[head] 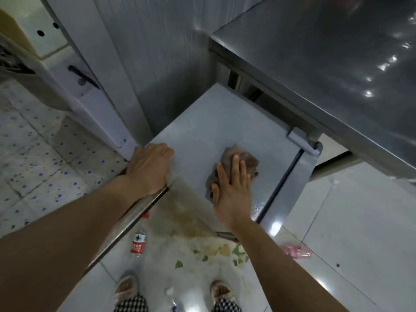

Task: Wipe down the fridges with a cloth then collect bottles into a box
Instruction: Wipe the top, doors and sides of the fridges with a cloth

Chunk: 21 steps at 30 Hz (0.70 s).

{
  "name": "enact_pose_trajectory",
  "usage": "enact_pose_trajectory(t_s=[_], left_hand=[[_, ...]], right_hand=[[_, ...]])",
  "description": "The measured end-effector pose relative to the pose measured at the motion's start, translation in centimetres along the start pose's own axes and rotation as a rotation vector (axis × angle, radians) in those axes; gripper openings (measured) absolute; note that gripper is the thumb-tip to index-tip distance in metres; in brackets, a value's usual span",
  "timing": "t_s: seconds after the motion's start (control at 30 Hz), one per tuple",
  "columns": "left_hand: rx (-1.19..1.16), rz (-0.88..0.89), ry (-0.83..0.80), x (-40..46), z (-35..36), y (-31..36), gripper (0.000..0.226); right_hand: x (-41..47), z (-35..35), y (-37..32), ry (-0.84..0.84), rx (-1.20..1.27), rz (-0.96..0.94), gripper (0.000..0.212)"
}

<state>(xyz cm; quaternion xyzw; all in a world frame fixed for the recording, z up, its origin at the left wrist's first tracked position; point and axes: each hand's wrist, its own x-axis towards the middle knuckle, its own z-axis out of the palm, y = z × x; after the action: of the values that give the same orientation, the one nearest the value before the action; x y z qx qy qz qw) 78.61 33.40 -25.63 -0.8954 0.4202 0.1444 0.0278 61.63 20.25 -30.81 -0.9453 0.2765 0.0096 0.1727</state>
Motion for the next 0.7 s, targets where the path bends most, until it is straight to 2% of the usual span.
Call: enact_pose_trajectory(t_s=[0.1, 0.3, 0.47, 0.57, 0.7], left_hand=[[0.015, 0.069, 0.021, 1.1, 0.4, -3.4, 0.042], [-0.072, 0.408, 0.131, 1.1, 1.3, -7.8, 0.039], [-0.086, 0.397, 0.109, 1.7, 1.1, -8.3, 0.033], [-0.047, 0.377, 0.141, 1.5, 1.3, -7.8, 0.034], [-0.026, 0.361, 0.190, 1.4, 1.5, -7.3, 0.035]], right_hand=[[4.5, 1.3, -3.8, 0.006, -0.015, 0.043, 0.054], [11.1, 2.4, -10.2, 0.018, 0.073, 0.020, 0.053], [6.5, 2.5, -9.2, 0.072, 0.076, 0.007, 0.051], [1.8, 1.7, -6.8, 0.161, 0.055, 0.156, 0.049], [-4.2, 0.6, -3.1, 0.174, -0.049, 0.442, 0.059]])
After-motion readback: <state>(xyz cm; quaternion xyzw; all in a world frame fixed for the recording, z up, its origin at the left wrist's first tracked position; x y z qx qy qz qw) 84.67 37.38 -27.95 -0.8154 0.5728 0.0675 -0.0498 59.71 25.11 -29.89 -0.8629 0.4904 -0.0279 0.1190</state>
